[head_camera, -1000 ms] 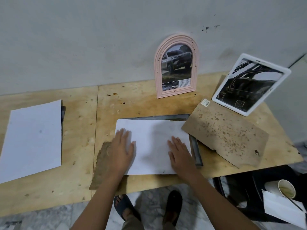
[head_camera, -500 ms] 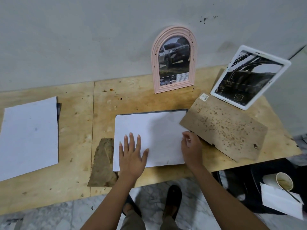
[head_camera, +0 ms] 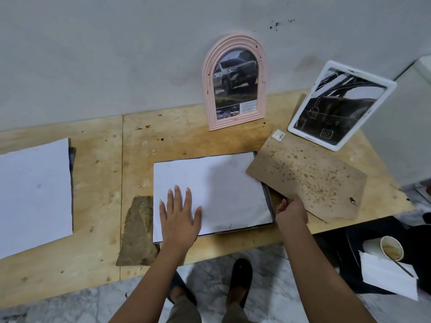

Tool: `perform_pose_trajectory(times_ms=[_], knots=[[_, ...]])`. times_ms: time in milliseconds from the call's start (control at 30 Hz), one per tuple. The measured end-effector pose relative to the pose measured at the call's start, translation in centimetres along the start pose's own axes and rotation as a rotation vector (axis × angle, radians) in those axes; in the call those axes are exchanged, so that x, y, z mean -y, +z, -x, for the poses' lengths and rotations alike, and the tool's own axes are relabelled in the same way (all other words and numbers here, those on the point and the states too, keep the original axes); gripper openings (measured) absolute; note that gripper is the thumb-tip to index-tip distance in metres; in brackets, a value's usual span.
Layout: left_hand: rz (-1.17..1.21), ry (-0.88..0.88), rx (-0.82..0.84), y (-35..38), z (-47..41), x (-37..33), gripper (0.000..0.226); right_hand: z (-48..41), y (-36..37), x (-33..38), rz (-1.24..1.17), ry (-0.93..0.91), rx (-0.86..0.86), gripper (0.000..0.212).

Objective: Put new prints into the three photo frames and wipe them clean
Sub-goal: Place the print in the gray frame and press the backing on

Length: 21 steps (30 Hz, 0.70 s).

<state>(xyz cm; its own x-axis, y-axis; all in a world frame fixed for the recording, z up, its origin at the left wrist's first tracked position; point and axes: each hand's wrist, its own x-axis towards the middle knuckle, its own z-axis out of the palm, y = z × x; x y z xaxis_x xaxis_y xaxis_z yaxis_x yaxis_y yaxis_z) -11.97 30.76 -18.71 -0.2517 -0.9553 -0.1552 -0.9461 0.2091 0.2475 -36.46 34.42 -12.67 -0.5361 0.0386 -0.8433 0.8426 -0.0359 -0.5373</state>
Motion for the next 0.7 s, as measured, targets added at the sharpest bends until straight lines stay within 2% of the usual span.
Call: perform_pose_trajectory(times_ms=[133, 333, 533, 633, 700], knots=[[-0.037, 0.016, 0.011, -0.6, -0.2, 0.8, 0.077, -0.5, -0.1, 0.0, 0.058, -0.034, 0.014, 0.012], [-0.012, 0.013, 0.086, -0.6, -0.3, 0.0, 0.085, 0.3, -1.5, -1.1, -0.039, -0.130, 0.103, 0.022], [-0.051, -0.024, 0.099, -0.9, -1.1, -0.3, 0.074, 1.7, -3.3, -4.2, 0.008, -0.151, 0.191, 0.018], [0.056, 0.032, 0.030, -1.6, -1.5, 0.1, 0.066, 3.0, -3.6, -6.1, 0.122, -0.203, 0.224, 0.010], [0.264, 0.082, -0.050, -1.7, -1.8, 0.9, 0.058, 4.2, -3.6, -7.4, 0.213, -0.257, 0.263, 0.008]])
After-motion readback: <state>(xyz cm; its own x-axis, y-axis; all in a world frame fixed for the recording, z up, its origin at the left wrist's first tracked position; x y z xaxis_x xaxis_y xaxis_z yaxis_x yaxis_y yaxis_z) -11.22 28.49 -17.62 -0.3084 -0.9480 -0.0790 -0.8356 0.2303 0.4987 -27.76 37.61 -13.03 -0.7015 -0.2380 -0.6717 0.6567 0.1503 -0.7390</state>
